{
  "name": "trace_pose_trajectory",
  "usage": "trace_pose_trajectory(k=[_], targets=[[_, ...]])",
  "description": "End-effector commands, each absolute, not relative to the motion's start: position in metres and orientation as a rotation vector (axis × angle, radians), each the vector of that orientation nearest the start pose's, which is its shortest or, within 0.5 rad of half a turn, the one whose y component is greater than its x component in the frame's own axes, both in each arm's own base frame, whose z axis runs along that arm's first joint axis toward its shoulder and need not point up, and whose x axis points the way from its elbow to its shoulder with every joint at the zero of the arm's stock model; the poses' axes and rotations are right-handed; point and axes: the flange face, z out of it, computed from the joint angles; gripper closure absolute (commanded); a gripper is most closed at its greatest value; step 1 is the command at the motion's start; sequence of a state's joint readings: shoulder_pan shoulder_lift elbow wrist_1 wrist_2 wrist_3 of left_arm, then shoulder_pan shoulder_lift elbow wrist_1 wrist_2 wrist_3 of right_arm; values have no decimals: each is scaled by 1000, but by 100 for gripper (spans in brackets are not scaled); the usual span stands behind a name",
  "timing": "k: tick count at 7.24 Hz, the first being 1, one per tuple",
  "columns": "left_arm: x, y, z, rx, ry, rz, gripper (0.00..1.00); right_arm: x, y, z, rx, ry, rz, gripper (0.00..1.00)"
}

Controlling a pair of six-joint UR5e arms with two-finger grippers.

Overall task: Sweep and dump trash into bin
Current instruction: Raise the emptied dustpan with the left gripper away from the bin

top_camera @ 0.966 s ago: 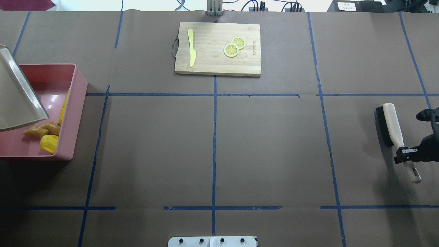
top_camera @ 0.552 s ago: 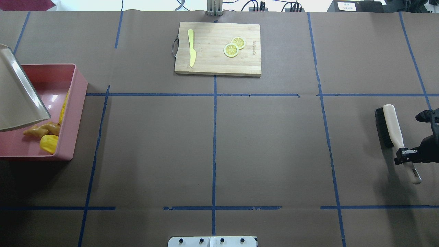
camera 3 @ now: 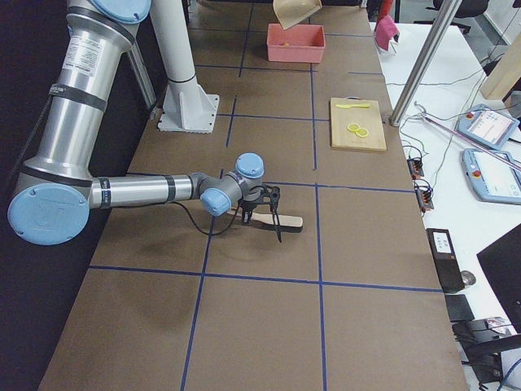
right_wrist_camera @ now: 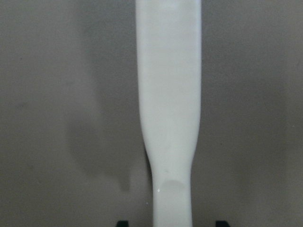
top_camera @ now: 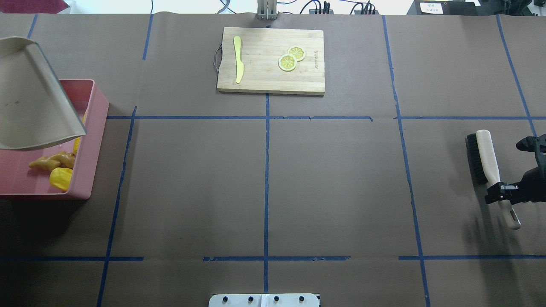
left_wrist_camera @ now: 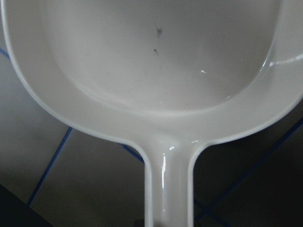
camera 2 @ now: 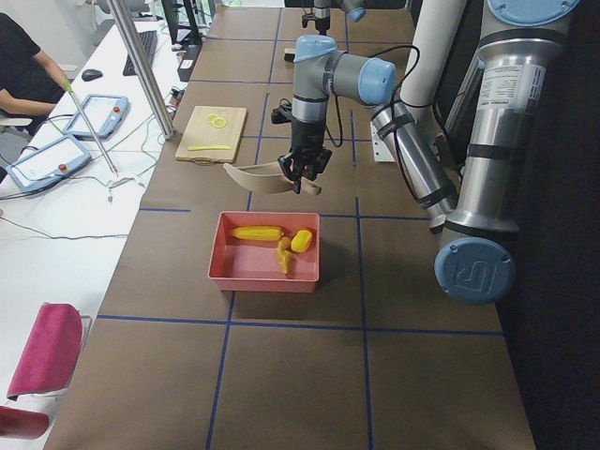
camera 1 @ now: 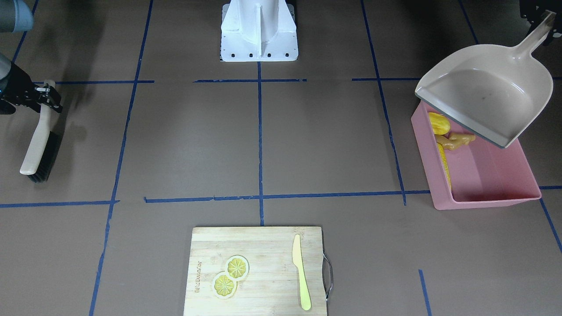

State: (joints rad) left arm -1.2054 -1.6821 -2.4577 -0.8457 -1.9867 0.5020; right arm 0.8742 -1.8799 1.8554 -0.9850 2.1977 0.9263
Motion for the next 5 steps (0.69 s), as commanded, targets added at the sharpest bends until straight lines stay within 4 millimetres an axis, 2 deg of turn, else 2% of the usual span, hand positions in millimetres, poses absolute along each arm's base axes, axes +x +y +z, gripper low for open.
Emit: trace_pose_trajectory(k=[1,3,4,5], targets=[[69,-398,292,384,420,957,100,-188,-351,581,-41,-827,48,0],[106,-392,274,472,525,1049,100,-140,-373,563,43,-861,151,0],[125,-390,273,482,540,1084,100,-123,-379,560,70,-863,192,0],[151,-392,271,487,553,1135,100,-114,-384,557,94,-858,216,0]])
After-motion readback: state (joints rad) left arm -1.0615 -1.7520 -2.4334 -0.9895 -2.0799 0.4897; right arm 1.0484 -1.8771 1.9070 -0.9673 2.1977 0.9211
